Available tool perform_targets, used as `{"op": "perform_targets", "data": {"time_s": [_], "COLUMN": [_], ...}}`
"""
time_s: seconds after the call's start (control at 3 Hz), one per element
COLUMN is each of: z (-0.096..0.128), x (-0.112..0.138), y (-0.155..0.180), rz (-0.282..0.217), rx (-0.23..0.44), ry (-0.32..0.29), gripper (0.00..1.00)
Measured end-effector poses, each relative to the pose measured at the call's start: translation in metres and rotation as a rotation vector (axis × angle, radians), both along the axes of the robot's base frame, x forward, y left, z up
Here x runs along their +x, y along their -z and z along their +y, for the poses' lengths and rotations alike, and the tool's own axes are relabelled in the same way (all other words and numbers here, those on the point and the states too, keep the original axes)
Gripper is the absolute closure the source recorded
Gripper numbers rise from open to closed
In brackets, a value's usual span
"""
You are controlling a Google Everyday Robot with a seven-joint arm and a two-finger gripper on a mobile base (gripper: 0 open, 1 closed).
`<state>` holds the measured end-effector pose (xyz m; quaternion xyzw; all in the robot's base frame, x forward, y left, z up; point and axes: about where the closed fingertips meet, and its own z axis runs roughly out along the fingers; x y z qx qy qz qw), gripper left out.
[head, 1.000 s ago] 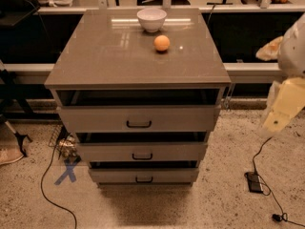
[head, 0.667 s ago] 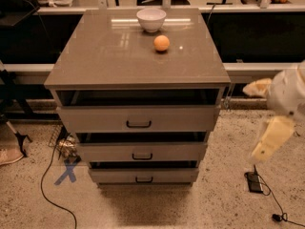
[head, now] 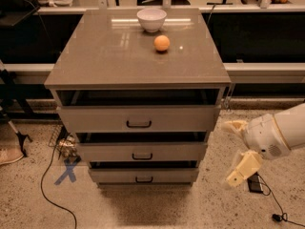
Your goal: Open bottom drawer
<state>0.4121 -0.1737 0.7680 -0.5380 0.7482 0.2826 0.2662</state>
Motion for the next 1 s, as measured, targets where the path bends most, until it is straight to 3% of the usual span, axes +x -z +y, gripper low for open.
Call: {"op": "perform_targets", "data": {"time_s": [0.33,0.67,1.0], "z": [0.000,0.002,0.004], "x": [0.000,0.001,0.005], "y": [0.000,0.018,0.077], "rz": [-0.001,0.040,0.053], "rx": [-0.001,-0.031,-0.081], "ry": [0.000,-0.003,-0.028], "gripper": [0.00,0.00,0.00]}}
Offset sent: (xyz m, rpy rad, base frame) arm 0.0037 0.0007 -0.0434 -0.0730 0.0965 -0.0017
